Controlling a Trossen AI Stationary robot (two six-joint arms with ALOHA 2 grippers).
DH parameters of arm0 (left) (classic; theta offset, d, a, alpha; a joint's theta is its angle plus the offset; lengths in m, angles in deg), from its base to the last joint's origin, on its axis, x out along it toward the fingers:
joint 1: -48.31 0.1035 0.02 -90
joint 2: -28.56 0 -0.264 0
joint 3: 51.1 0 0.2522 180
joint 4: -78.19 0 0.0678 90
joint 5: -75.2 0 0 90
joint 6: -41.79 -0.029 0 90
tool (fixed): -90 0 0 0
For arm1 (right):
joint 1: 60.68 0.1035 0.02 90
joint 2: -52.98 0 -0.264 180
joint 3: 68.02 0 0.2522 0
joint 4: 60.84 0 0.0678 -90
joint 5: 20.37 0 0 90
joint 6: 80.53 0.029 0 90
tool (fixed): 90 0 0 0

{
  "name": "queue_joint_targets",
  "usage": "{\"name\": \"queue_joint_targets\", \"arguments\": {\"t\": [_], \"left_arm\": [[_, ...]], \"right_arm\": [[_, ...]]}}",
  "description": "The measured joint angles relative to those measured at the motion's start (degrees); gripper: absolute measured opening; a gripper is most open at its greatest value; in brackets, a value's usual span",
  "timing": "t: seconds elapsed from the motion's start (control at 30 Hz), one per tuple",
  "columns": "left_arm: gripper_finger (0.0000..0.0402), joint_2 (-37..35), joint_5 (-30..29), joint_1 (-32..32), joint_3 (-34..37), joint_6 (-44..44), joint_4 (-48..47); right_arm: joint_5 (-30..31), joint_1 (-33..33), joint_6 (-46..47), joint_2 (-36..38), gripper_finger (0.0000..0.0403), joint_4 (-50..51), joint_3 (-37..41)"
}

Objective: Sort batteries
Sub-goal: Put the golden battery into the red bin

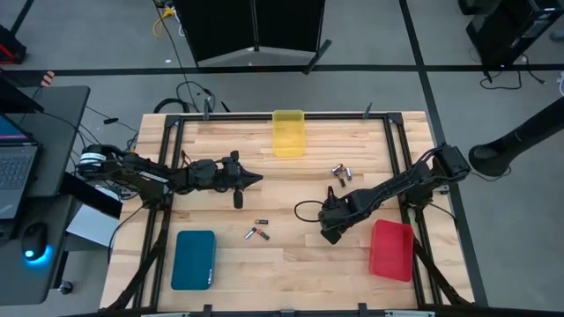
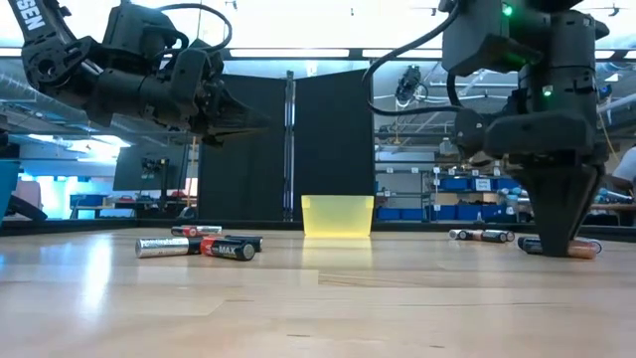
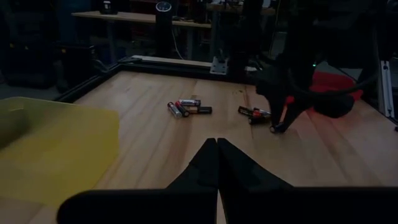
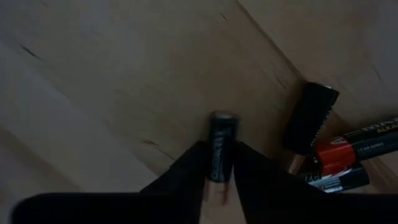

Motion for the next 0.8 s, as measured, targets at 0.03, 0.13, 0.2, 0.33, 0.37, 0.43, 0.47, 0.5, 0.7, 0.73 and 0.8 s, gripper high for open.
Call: {"name": "queue_joint_targets", "arguments": {"t": [0.03,0.13,0.2,0.33,0.37,0.43,0.47,0.5,0.7,0.73,0.8], "left_arm": [[0.0005,0.0,0.0,0.0,0.0,0.01,0.01],[0.0005,0.0,0.0,0.0,0.0,0.01,0.0],[0.0005,0.0,-0.02,0.01,0.0,-0.03,0.02],[0.0005,0.0,-0.04,0.61,0.0,-0.23,0.04],[0.0005,0.0,-0.07,0.76,0.0,-0.23,0.12],[0.0005,0.0,-0.06,0.99,0.0,-0.16,0.11],[0.0005,0.0,-0.07,1.01,0.0,-0.14,0.0],[0.0005,0.0,-0.05,0.99,0.0,-0.12,-0.15],[0.0006,0.0,0.13,0.98,0.0,-0.06,-0.68],[0.0006,0.0,0.15,0.98,0.0,-0.03,-0.68],[0.0006,0.0,0.19,0.98,0.0,-0.03,-0.68]], "right_arm": [[0.01,0.0,-0.41,0.25,0.0066,-0.02,0.04],[-0.25,0.0,-1.66,1.37,0.0055,0.32,-0.19],[-0.4,0.01,-1.97,2.6,0.0055,0.67,-1.69],[-0.64,1.56,-2.63,5.09,0.0055,3.96,-7.12],[-0.74,2.16,-2.73,5.51,0.0055,5.45,-8.69],[-0.84,3.73,-2.59,6.69,0.0055,8.58,-12.45],[-1.04,4.73,-2.15,7.26,0.0055,10.51,-14.28],[-1.75,5.81,-1.29,7.79,0.0055,12.95,-15.91],[-9.27,14.38,15.66,10.53,0.0054,27.16,-20.28],[-10.28,15.86,19.39,10.75,0.0055,29.77,-20.25],[-11.02,18.59,26.16,10.76,0.0055,34.21,-20.21]]}}
